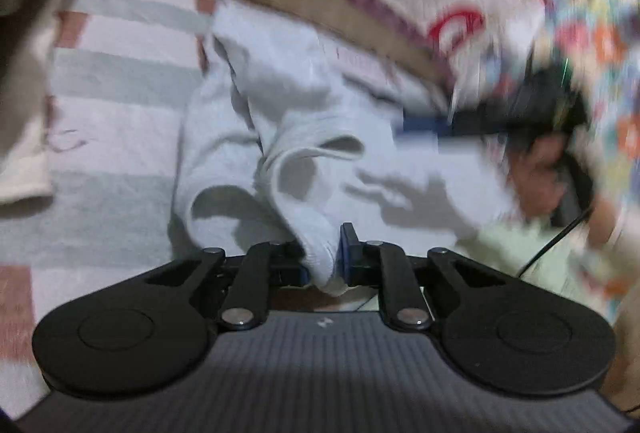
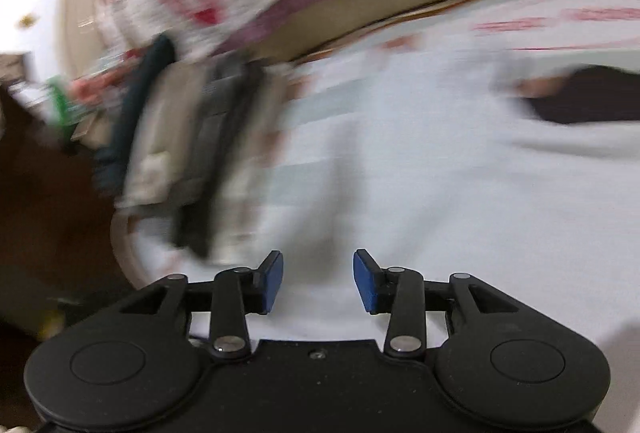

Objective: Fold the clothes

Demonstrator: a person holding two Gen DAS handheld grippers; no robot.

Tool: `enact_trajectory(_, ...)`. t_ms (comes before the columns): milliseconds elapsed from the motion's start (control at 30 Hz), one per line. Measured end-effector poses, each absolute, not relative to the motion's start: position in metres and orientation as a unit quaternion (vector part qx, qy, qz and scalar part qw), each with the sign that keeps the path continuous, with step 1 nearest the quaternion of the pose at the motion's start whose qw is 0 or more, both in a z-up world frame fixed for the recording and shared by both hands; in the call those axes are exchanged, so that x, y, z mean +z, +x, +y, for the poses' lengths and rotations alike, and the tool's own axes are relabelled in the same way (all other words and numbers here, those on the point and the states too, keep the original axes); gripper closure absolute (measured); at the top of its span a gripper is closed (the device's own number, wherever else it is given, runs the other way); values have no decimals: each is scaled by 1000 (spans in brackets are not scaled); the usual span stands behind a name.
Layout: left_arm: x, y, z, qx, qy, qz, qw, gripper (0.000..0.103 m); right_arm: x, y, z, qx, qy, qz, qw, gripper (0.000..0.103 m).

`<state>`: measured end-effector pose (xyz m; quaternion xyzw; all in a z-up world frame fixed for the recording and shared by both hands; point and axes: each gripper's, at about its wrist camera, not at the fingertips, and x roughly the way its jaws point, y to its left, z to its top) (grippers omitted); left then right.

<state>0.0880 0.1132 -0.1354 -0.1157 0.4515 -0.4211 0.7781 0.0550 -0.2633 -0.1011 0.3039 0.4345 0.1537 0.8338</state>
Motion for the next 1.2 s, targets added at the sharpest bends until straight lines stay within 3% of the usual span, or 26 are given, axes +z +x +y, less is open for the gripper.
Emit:
enact_trajectory(200, -119, 65, 149, -345, -170, 453, 804, 99, -127, -19, -348, -40, 204, 471, 857, 61)
enact_trajectory(300, -120, 58, 164, -296, -200, 476, 804, 102, -127, -48, -367, -61, 229, 462, 855, 61)
enact_trajectory(433, -120, 49, 167, -276, -205, 474, 811, 102, -134, -59, -358, -79, 165, 471, 863, 62)
enact_trajectory(533, -116, 51, 160, -272, -217, 467, 813, 89, -134, -55, -350, -78, 134, 470, 869, 58)
enact_trajectory(567, -117, 55, 156, -266, -225, 474, 809, 64, -134, -54, -347, -77, 125, 469, 871, 58)
enact_trajectory(600, -120, 56, 152, -263, -231, 481, 804, 47, -133, -54, -347, -75, 121, 469, 872, 58)
enact_trajectory(700, -132, 60, 143, -250, -264, 492, 791, 44, -131, -53, -342, -63, 129, 464, 874, 58)
enact_trajectory(767, -143, 61, 142, -234, -305, 489, 783, 50, -133, -54, -337, -51, 135, 462, 875, 57)
enact_trajectory(800, -144, 60, 141, -225, -293, 487, 791, 60, -134, -53, -333, -46, 130, 460, 877, 54)
enact_trajectory(833, -144, 60, 139, -216, -282, 484, 799, 71, -135, -52, -328, -41, 124, 460, 879, 53)
enact_trajectory(867, -145, 59, 138, -206, -271, 482, 807, 98, -136, -51, -322, -35, 107, 461, 880, 52)
enact_trajectory(1033, -113, 41, 149, -175, -243, 447, 842, 99, -135, -54, -305, -11, 37, 472, 881, 52)
enact_trajectory(1200, -124, 30, 131, -67, -53, 510, 856, 101, -132, -72, -308, -20, 33, 496, 868, 50)
